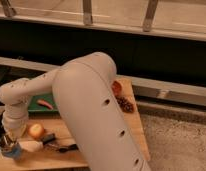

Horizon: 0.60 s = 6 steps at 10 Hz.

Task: Stack cups on top of each other

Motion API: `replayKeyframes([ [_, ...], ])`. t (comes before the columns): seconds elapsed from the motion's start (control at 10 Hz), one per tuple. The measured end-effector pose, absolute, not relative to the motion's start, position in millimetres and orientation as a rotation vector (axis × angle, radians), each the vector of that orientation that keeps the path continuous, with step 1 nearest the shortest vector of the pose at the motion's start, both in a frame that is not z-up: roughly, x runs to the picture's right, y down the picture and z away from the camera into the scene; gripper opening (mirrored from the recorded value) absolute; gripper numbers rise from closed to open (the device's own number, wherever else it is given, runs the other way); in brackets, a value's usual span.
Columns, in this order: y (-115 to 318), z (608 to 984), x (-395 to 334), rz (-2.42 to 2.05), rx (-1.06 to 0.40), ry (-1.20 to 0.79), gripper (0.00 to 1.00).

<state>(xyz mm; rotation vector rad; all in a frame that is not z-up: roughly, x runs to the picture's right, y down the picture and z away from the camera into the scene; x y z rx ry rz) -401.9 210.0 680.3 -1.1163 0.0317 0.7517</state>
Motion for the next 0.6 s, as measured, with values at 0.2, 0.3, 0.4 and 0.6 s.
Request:
replayKeyframes([
  [0.2, 213.0, 681.8, -407.9, 0.745, -1.13, 0.027, 0.16],
  [0.3, 215.9, 682.5, -410.8, 0.741, -1.138, 0.025, 0.26],
  [0.4, 218.7, 683.1, -413.5, 0.739, -1.147, 0.024, 0.36],
  [0.6, 221.7, 685.1, -414.6, 0.74, -1.155, 0.027, 0.55],
])
